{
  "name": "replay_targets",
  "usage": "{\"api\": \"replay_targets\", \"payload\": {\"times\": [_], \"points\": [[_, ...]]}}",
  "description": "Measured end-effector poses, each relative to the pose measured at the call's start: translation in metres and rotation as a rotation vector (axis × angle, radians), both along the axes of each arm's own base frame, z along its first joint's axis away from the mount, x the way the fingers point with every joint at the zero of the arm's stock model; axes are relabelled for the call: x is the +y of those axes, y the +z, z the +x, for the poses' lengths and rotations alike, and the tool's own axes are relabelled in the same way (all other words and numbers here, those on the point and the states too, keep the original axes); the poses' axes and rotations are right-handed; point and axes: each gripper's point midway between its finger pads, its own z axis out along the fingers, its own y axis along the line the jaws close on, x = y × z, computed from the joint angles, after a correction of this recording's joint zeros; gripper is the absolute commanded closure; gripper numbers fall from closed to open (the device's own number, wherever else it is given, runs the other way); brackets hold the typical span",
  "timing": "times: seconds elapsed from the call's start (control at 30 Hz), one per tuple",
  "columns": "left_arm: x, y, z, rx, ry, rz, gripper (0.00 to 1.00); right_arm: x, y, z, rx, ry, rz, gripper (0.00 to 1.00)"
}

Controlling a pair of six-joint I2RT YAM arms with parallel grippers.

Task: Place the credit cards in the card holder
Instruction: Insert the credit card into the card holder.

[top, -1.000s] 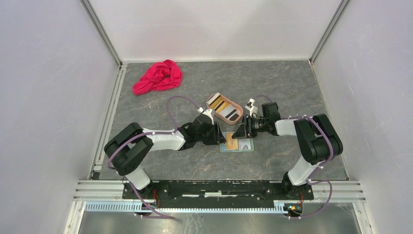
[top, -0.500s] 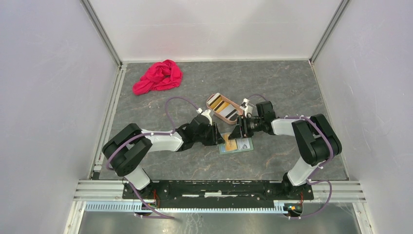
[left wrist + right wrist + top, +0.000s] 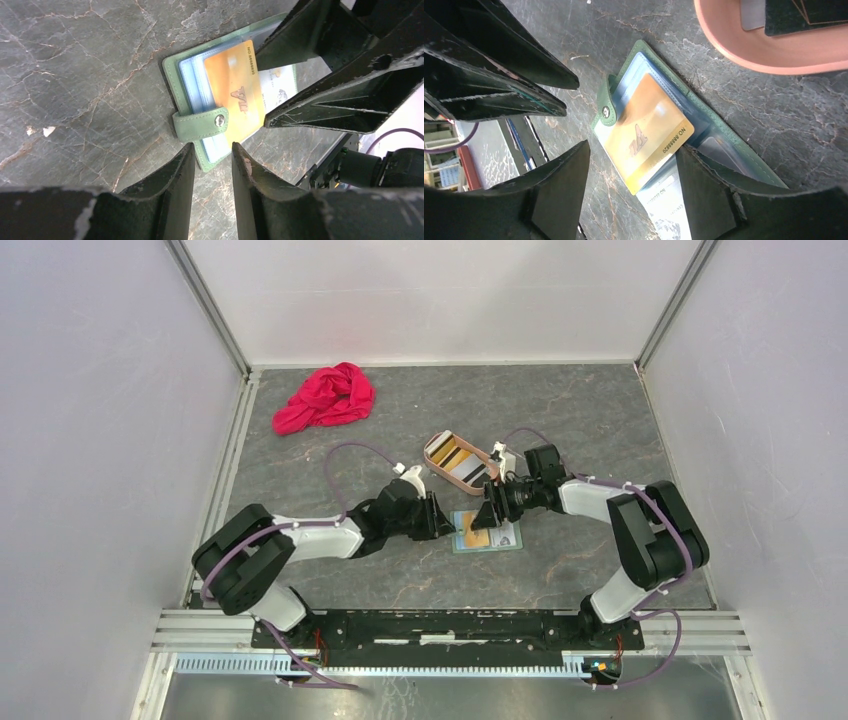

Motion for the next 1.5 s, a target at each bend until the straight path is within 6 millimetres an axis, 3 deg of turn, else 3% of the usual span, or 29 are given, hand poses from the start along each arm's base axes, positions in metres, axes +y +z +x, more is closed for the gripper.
{"api": "replay_targets", "payload": {"times": [0.1,0.33,0.57,0.7,0.83,1.07,1.5], "points": [[0.003,0.007,-0.002,-0.02,0.001,-0.022,0.61,0.001,0.003,-0.003,-0.012,0.033,0.006,0.18],[0.007,0.014,-0.006,-0.057,0.001,-0.066,0.64,-0.002,0.005,-0.003,-0.073,0.113,-0.017,0.2],[0.006,0.019,-0.005,-0.075,0.001,-0.087,0.64,-0.008,0.006,0.0,-0.13,0.176,-0.066,0.14],[0.006,0.02,-0.005,-0.077,0.001,-0.09,0.64,-0.01,0.004,-0.002,-0.155,0.207,-0.081,0.16],[0.006,0.02,-0.005,-0.076,-0.001,-0.091,0.64,-0.012,0.004,-0.002,-0.171,0.234,-0.102,0.27],[0.004,0.023,-0.004,-0.085,-0.002,-0.101,0.64,-0.015,0.001,-0.01,-0.167,0.274,-0.124,0.28],[0.0,0.027,-0.006,-0.088,-0.025,-0.126,0.65,-0.012,0.001,-0.02,-0.152,0.313,-0.101,0.45]]}}
